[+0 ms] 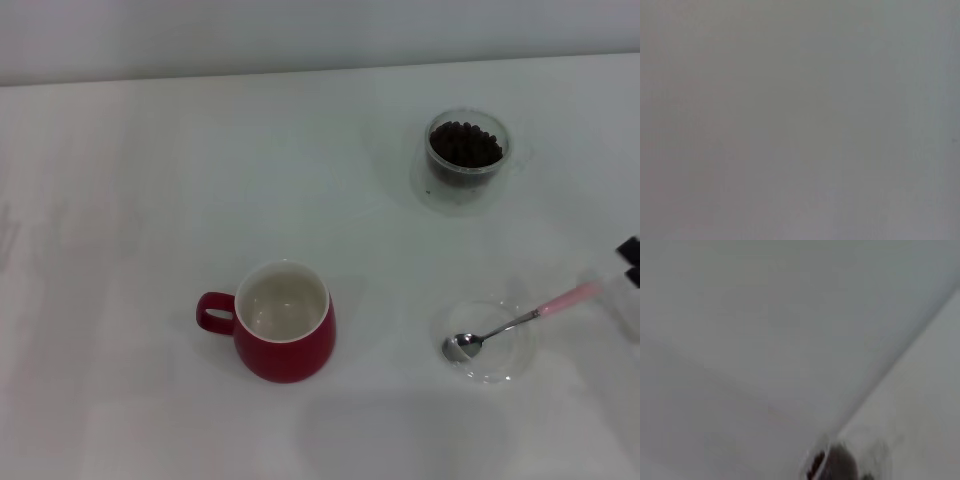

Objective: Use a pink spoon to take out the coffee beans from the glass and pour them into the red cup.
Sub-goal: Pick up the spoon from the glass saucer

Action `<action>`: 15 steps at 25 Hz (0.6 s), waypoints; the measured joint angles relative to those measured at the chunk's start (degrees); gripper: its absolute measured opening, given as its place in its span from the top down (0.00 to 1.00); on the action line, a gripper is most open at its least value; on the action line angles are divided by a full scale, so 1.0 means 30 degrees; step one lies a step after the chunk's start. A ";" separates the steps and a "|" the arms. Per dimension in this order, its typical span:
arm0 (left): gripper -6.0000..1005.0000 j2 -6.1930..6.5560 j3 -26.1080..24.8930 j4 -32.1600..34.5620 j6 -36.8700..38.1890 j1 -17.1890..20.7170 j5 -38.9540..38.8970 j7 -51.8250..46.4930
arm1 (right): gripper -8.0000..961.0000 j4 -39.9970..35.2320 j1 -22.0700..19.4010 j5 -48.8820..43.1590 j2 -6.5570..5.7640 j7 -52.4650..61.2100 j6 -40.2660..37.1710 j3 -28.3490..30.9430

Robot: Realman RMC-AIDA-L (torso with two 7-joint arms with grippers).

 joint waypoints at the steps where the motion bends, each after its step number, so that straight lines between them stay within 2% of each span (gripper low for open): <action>1: 0.11 0.0010 0.0000 -0.0019 -0.0035 -0.0046 -0.0002 -0.0001 | 0.09 0.0011 0.0121 0.0003 0.0052 0.0004 0.0285 -0.0222; 8: 0.11 0.0037 -0.0001 -0.0022 -0.0069 -0.0088 -0.0015 -0.0001 | 0.09 0.0036 0.0776 -0.0008 0.0192 0.0020 0.1920 -0.1334; 15: 0.11 0.0037 0.0000 -0.0004 -0.0093 -0.0095 -0.0017 -0.0001 | 0.09 0.0039 0.0991 -0.0229 0.0196 0.0031 0.2123 -0.1959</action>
